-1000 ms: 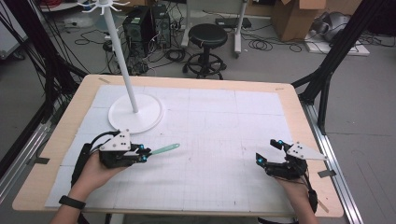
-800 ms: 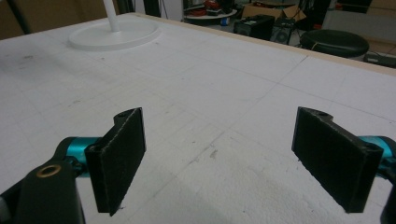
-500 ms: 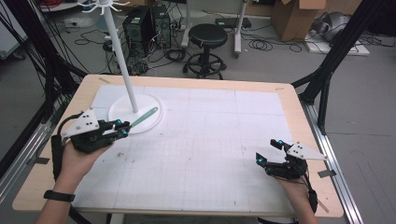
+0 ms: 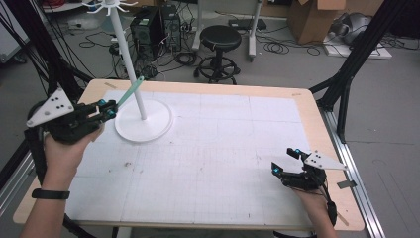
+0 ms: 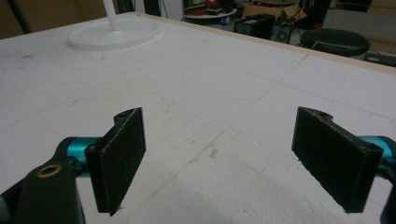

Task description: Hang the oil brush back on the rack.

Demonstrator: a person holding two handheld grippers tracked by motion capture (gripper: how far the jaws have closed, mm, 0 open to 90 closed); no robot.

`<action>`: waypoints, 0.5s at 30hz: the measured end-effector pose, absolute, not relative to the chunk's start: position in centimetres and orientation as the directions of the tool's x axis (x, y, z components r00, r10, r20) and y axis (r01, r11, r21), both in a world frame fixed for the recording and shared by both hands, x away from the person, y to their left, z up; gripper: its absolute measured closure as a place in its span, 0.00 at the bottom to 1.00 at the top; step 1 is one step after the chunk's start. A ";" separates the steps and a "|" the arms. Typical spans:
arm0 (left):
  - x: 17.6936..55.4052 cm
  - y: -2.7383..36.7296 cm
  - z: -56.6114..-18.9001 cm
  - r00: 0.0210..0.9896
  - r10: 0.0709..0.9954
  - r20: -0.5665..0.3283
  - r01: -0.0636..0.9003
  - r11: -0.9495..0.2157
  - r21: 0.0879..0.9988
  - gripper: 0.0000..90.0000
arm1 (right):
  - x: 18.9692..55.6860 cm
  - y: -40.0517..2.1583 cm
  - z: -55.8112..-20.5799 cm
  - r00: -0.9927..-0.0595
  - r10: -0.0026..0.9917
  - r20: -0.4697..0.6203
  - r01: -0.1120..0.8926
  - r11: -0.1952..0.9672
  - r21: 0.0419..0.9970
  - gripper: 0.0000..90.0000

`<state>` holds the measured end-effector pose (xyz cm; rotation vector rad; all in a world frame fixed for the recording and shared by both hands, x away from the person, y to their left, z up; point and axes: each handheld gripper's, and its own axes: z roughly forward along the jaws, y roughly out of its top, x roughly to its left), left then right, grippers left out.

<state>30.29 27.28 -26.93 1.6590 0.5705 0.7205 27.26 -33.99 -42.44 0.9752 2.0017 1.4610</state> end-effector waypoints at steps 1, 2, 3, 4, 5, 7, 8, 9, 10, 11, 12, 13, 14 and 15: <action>30.3 27.4 -26.4 0.684 0.713 0.155 -0.017 -0.197 0.980 0.91 | 27.3 -34.0 -42.4 -0.634 0.772 0.034 0.267 0.178 0.947 0.19; 30.3 27.5 -26.0 0.680 0.716 0.157 -0.021 -0.195 0.981 0.91 | 27.3 -34.0 -42.4 -0.635 0.772 0.032 0.266 0.179 0.947 0.19; 30.3 27.7 -25.4 0.670 0.724 0.164 -0.030 -0.195 0.980 0.91 | 27.3 -34.0 -42.4 -0.635 0.772 0.031 0.264 0.179 0.948 0.19; 30.3 27.8 -25.0 0.670 0.724 0.162 -0.034 -0.188 0.982 0.91 | 27.3 -34.0 -42.4 -0.635 0.772 0.033 0.264 0.177 0.948 0.19; 30.3 27.8 -25.0 0.670 0.724 0.162 -0.034 -0.188 0.982 0.91 | 27.3 -34.0 -42.4 -0.635 0.772 0.033 0.264 0.177 0.948 0.19; 30.3 28.1 -24.0 0.656 0.736 0.167 -0.050 -0.179 0.983 0.91 | 27.3 -34.0 -42.4 -0.634 0.772 0.033 0.264 0.176 0.948 0.19; 30.4 28.3 -23.1 0.646 0.743 0.174 -0.055 -0.183 0.982 0.91 | 27.2 -34.0 -42.4 -0.635 0.772 0.036 0.267 0.176 0.947 0.19; 30.4 28.3 -23.1 0.646 0.743 0.174 -0.055 -0.183 0.982 0.91 | 27.3 -34.0 -42.4 -0.635 0.772 0.035 0.266 0.177 0.948 0.19; 30.5 28.3 -22.4 0.638 0.748 0.182 -0.060 -0.188 0.980 0.91 | 27.3 -34.0 -42.4 -0.636 0.771 0.034 0.266 0.177 0.948 0.19; 30.5 28.3 -22.4 0.638 0.748 0.182 -0.060 -0.188 0.980 0.91 | 27.3 -34.0 -42.4 -0.636 0.771 0.033 0.265 0.179 0.947 0.19; 30.5 28.3 -22.0 0.635 0.750 0.186 -0.063 -0.189 0.980 0.91 | 27.3 -34.0 -42.4 -0.636 0.771 0.033 0.266 0.179 0.947 0.19; 30.6 28.4 -21.3 0.631 0.754 0.181 -0.071 -0.176 0.982 0.91 | 27.3 -34.0 -42.4 -0.636 0.771 0.033 0.266 0.178 0.947 0.19; 30.7 28.4 -21.0 0.628 0.757 0.179 -0.074 -0.170 0.983 0.91 | 27.3 -34.0 -42.4 -0.635 0.772 0.034 0.266 0.177 0.947 0.19; 30.7 28.4 -20.7 0.624 0.760 0.180 -0.077 -0.169 0.983 0.91 | 27.3 -34.0 -42.4 -0.635 0.772 0.034 0.266 0.177 0.947 0.19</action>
